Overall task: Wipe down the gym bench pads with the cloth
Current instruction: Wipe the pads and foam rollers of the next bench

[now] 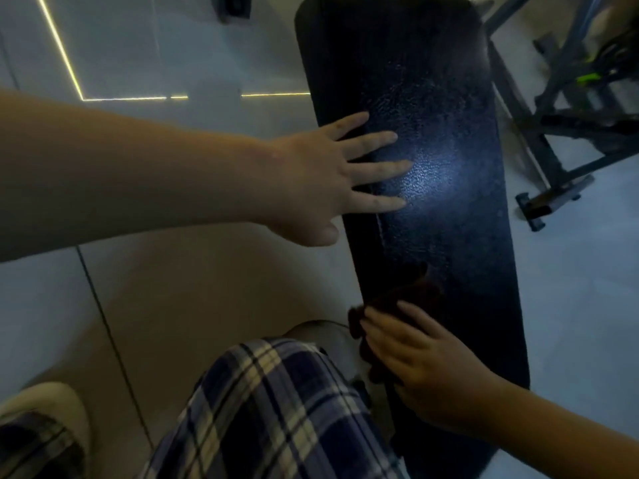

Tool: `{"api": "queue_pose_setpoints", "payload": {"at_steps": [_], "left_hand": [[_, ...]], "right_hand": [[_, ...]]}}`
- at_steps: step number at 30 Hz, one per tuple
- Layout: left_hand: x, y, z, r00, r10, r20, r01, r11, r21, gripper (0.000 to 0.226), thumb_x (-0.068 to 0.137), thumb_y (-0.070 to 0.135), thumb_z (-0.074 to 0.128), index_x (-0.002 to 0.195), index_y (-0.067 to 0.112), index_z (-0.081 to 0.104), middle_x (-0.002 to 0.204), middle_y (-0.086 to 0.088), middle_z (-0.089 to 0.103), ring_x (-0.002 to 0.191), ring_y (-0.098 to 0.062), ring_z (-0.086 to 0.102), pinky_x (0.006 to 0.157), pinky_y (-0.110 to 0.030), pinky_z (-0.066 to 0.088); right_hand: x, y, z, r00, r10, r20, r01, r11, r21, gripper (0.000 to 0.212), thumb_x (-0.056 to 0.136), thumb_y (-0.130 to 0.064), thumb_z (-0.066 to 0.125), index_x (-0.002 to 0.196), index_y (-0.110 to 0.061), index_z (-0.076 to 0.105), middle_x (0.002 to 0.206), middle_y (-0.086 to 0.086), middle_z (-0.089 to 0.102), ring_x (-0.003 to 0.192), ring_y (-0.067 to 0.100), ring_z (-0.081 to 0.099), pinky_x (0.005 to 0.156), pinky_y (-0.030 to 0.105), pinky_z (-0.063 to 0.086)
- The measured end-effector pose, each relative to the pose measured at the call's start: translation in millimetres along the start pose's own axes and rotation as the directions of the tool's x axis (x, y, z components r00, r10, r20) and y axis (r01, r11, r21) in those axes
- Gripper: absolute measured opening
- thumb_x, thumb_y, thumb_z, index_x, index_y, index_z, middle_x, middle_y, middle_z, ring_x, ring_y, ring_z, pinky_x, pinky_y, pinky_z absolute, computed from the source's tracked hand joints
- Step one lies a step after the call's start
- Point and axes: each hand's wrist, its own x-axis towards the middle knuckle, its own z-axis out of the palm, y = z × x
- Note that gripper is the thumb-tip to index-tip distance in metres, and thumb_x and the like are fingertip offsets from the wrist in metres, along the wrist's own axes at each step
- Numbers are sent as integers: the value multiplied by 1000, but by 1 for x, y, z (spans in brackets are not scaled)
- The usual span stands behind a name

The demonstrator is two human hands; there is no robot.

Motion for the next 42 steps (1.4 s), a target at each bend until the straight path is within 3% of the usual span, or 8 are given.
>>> {"api": "queue_pose_setpoints", "payload": {"at_steps": [6, 10, 12, 15, 20, 32, 37, 42], "left_hand": [[3, 2, 1, 999, -38, 27, 38, 999, 4, 72, 99, 49, 24, 149, 39, -27, 158, -2, -35, 144, -34, -33, 115, -55, -19], [4, 3, 12, 996, -55, -70, 53, 998, -29, 70, 86, 54, -1, 151, 38, -19, 162, -2, -25, 147, -34, -26, 117, -54, -16], [3, -1, 17, 970, -24, -241, 5, 997, -80, 81, 79, 56, -9, 156, 34, 3, 166, -6, -4, 151, -35, -11, 118, -54, -8], [7, -1, 27, 924, -16, -382, -42, 989, -143, 75, 89, 56, 9, 151, 23, 35, 160, -12, 27, 149, -40, 14, 118, -58, 4], [20, 22, 29, 878, 68, -474, -139, 984, -115, 70, 90, 53, 26, 141, 14, 52, 153, -19, 39, 142, -54, 21, 111, -74, 10], [29, 84, 31, 783, 294, -548, -389, 919, -63, 69, 79, 47, 37, 138, 16, 57, 147, -14, 49, 139, -50, 34, 108, -71, 16], [28, 81, 32, 782, 313, -539, -401, 915, -51, 68, 78, 43, 37, 140, 19, 56, 149, -12, 47, 140, -46, 34, 109, -67, 15], [29, 84, 32, 792, 303, -529, -391, 918, -59, 67, 81, 44, 37, 140, 20, 55, 149, -12, 47, 141, -46, 33, 109, -69, 16]], "right_hand": [[13, 42, -15, 952, -302, 45, 305, 934, -188, 50, 84, -48, 52, 115, -13, 71, 127, 11, 65, 126, 25, 55, 118, 42, 15], [54, 72, -38, 962, -157, -221, 112, 973, -203, 52, 86, -36, 41, 117, -4, 68, 129, 17, 62, 128, 30, 52, 116, 45, 17], [62, 76, -42, 947, -83, -312, 29, 984, -173, 48, 89, -33, 50, 121, -1, 65, 132, 16, 60, 132, 31, 49, 117, 44, 20], [57, 61, -31, 926, 21, -377, -59, 994, -91, 47, 88, -29, 54, 124, -1, 63, 136, 15, 57, 136, 32, 42, 119, 44, 15], [34, 22, 5, 902, 122, -414, -125, 992, 19, 45, 84, -24, 51, 118, 1, 67, 131, 15, 60, 136, 31, 36, 120, 44, 11], [-89, -77, 107, 992, -98, -79, 105, 991, 81, 32, 89, -32, 56, 108, -17, 76, 122, -7, 67, 135, 13, 40, 123, 35, 8], [-54, -32, 73, 948, -301, -104, 300, 954, -20, 32, 85, -39, 63, 109, -21, 74, 121, -1, 69, 126, 16, 54, 118, 33, 23], [-17, -6, 52, 954, -92, -286, 73, 994, -77, 35, 93, -27, 48, 116, -10, 69, 127, 9, 65, 132, 25, 48, 119, 41, 19]]}}
